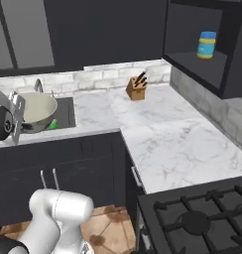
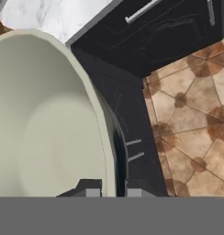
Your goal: Pick the mug and place it in the sink. Pick the bowl and place it in the open cabinet and then close the cabinet.
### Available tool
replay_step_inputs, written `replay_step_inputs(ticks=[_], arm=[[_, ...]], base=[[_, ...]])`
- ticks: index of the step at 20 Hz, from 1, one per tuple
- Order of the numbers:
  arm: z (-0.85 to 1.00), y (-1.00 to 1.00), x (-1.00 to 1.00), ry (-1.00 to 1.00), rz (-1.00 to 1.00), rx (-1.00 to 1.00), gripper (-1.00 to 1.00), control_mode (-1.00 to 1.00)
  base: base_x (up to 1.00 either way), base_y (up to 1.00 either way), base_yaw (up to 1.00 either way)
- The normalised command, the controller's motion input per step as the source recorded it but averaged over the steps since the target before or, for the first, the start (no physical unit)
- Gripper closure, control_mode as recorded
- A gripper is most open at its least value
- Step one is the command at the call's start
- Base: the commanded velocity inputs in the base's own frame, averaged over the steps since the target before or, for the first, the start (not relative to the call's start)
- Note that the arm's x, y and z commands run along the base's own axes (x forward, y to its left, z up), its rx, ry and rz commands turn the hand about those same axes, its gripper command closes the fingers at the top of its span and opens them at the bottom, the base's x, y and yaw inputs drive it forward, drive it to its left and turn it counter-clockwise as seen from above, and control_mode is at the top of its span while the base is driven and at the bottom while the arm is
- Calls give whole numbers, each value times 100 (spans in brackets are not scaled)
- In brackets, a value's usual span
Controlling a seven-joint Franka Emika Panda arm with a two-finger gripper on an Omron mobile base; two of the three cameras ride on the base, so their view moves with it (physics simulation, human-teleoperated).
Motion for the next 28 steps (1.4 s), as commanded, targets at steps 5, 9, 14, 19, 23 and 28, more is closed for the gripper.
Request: replay_step_inputs(ticks=[5, 9, 14, 19, 23, 28], arm=[[0, 0, 0, 0, 0, 0, 100, 100], [0, 0, 0, 0, 0, 0, 100, 100], [0, 0, 0, 0, 0, 0, 100, 100], [0, 0, 0, 0, 0, 0, 100, 100], [0, 0, 0, 0, 0, 0, 100, 100], [0, 0, 0, 0, 0, 0, 100, 100]], base=[[0, 0, -40], [0, 0, -42], [0, 0, -41], [0, 0, -41], [0, 0, -38], [4, 0, -31]])
